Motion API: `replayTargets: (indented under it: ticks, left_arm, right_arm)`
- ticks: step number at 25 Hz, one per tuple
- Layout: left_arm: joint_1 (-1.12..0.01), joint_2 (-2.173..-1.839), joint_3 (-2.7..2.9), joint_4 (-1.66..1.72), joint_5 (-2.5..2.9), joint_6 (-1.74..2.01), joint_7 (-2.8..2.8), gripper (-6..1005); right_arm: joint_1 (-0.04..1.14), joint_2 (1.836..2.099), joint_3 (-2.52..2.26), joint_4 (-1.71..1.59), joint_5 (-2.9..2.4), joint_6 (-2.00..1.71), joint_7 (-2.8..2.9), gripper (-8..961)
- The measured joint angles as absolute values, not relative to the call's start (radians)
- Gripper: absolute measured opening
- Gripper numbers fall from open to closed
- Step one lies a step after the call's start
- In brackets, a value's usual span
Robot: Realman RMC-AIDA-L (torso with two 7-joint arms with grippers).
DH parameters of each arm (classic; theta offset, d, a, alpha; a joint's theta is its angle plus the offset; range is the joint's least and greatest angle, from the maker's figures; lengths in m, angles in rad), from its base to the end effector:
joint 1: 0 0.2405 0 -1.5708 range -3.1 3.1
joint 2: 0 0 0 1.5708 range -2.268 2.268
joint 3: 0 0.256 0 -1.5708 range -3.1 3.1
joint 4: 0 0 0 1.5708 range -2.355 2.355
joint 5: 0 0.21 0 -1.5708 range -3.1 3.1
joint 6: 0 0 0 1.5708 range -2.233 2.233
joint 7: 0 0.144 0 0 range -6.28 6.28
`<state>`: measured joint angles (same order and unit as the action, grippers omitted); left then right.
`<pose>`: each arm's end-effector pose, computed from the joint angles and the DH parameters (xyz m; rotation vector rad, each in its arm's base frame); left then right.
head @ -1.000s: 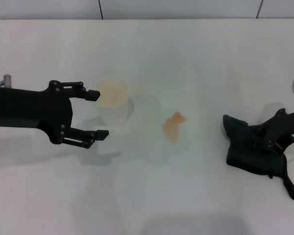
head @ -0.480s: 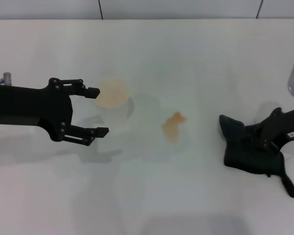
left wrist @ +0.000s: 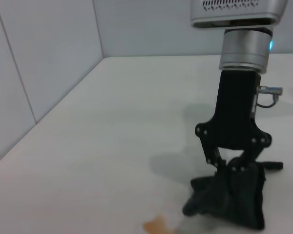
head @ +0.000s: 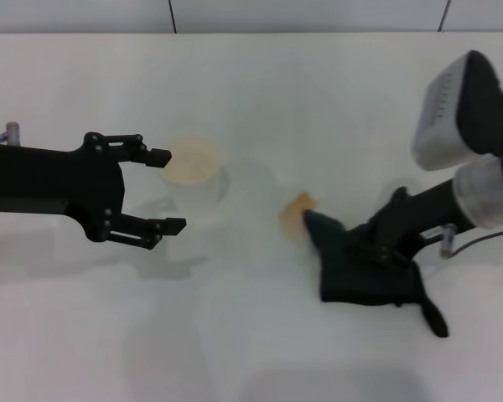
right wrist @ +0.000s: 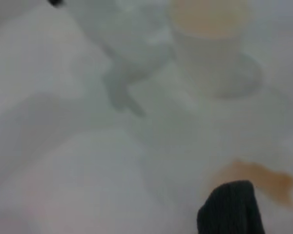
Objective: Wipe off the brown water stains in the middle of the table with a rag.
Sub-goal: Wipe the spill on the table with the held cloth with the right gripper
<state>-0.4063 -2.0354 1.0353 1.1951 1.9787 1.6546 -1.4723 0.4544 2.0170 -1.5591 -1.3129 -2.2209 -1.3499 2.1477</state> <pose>-0.2190 0.3202 0.0427 -2.9143 -0.0692 -0.3093 0.1881 0.3291 -0.0307 -2.9017 0.4779 -0.2199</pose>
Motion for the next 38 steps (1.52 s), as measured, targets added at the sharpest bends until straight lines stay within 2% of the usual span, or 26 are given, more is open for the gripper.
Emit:
replayTargets:
  ticks: [19, 38]
  left_arm:
    - [-0.412, -2.060, 1.041, 1.196, 1.979, 1.652, -1.475, 890]
    - [-0.410, -2.071, 1.037, 1.197, 1.979, 1.640, -1.470, 892]
  right_arm:
    - [0.580, 2.022, -1.727, -1.230, -2.193, -1.242, 2.260, 96]
    - [0.613, 2.021, -1.674, -1.192, -2.391, -1.111, 2.463, 102]
